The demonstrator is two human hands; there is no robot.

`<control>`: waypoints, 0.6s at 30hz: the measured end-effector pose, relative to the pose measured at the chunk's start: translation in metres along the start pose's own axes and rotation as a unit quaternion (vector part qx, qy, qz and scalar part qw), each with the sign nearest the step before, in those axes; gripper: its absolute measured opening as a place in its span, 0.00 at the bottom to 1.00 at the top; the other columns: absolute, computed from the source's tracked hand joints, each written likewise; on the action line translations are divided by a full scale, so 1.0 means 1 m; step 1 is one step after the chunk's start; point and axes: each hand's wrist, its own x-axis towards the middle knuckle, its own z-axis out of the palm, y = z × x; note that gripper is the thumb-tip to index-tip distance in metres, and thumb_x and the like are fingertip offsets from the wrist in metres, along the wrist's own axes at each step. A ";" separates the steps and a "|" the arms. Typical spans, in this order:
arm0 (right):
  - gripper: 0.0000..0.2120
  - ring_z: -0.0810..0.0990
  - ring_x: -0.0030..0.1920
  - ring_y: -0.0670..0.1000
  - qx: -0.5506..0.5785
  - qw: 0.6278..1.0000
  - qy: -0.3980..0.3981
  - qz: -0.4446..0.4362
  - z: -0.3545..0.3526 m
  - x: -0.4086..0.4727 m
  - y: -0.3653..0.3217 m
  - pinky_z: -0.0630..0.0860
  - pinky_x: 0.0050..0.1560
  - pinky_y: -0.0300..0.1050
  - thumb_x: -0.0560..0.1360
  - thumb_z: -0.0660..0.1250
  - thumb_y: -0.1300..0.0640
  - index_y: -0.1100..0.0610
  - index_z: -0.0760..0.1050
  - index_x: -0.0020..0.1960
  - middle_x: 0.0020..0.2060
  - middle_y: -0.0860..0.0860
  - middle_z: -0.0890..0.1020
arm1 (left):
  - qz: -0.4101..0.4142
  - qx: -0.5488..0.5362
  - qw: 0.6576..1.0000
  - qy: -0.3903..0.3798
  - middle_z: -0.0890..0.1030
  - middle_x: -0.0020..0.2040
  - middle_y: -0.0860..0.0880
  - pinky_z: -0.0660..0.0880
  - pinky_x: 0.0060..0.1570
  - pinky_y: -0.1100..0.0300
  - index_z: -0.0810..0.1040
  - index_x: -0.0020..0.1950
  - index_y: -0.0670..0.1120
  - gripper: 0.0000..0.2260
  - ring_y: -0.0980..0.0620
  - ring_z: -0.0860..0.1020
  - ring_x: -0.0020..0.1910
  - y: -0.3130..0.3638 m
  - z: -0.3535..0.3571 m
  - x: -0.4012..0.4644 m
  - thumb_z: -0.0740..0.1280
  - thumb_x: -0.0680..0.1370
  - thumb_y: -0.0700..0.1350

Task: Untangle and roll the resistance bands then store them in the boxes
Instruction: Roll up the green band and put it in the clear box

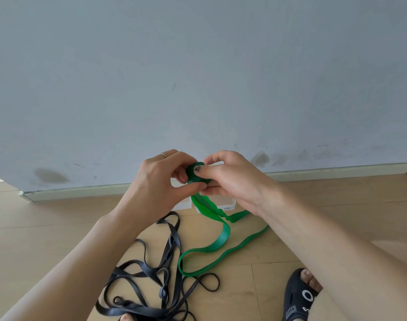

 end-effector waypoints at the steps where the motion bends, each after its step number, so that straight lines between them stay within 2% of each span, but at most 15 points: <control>1: 0.10 0.88 0.52 0.58 -0.005 1.000 -0.003 0.000 0.000 0.000 0.000 0.85 0.56 0.52 0.80 0.72 0.60 0.61 0.74 0.57 0.54 0.64 0.86 | -0.002 0.007 1.000 0.000 0.80 0.43 0.54 0.78 0.47 0.60 0.83 0.51 0.49 0.11 0.52 0.80 0.43 0.000 0.000 0.000 0.79 0.71 0.44; 4: 0.10 0.88 0.52 0.58 -0.011 1.000 -0.010 0.003 -0.002 -0.001 -0.001 0.85 0.56 0.51 0.78 0.74 0.58 0.62 0.77 0.54 0.53 0.64 0.87 | 0.016 0.046 0.999 0.013 0.78 0.42 0.54 0.75 0.43 0.61 0.82 0.52 0.48 0.10 0.53 0.77 0.40 0.001 0.002 -0.001 0.77 0.74 0.48; 6: 0.18 0.88 0.51 0.55 -0.038 0.999 -0.001 -0.001 -0.001 -0.001 0.000 0.84 0.57 0.54 0.73 0.78 0.53 0.63 0.78 0.56 0.51 0.60 0.88 | 0.037 0.069 0.997 0.018 0.76 0.42 0.54 0.74 0.39 0.60 0.81 0.53 0.47 0.11 0.53 0.75 0.37 0.003 0.004 0.000 0.74 0.76 0.53; 8: 0.21 0.88 0.50 0.56 -0.096 0.994 0.041 -0.021 0.000 0.000 0.004 0.83 0.58 0.58 0.69 0.81 0.50 0.60 0.79 0.55 0.48 0.58 0.87 | 0.054 0.081 0.995 0.014 0.75 0.43 0.54 0.75 0.38 0.57 0.81 0.54 0.47 0.12 0.53 0.74 0.36 0.004 0.007 0.001 0.70 0.76 0.54; 10: 0.18 0.87 0.49 0.60 -0.112 0.991 0.070 -0.038 0.002 0.001 0.005 0.82 0.58 0.62 0.69 0.80 0.51 0.60 0.81 0.52 0.46 0.60 0.87 | 0.051 0.074 0.996 0.015 0.76 0.43 0.54 0.77 0.39 0.54 0.81 0.53 0.47 0.11 0.54 0.76 0.36 0.003 0.008 0.001 0.71 0.75 0.52; 13: 0.18 0.86 0.50 0.62 -0.078 0.994 0.064 -0.047 0.002 0.005 0.008 0.81 0.57 0.65 0.68 0.78 0.50 0.64 0.83 0.50 0.46 0.62 0.87 | 0.025 0.046 0.998 0.023 0.78 0.44 0.53 0.79 0.43 0.57 0.82 0.54 0.47 0.14 0.55 0.79 0.38 0.001 0.009 0.002 0.77 0.73 0.50; 15: 0.19 0.88 0.48 0.61 -0.056 0.995 0.056 -0.052 0.001 0.007 0.007 0.83 0.57 0.63 0.69 0.77 0.51 0.63 0.83 0.53 0.46 0.62 0.87 | 0.008 0.049 0.999 0.012 0.79 0.45 0.54 0.78 0.44 0.60 0.82 0.55 0.48 0.16 0.56 0.79 0.40 0.002 0.008 0.003 0.80 0.71 0.50; 18: 0.23 0.89 0.45 0.55 -0.055 0.996 0.055 -0.045 -0.002 0.007 0.008 0.83 0.58 0.58 0.74 0.78 0.53 0.57 0.75 0.64 0.47 0.58 0.87 | -0.003 0.037 0.999 0.008 0.79 0.42 0.56 0.77 0.43 0.61 0.83 0.52 0.49 0.13 0.58 0.79 0.40 0.001 0.006 0.003 0.81 0.71 0.46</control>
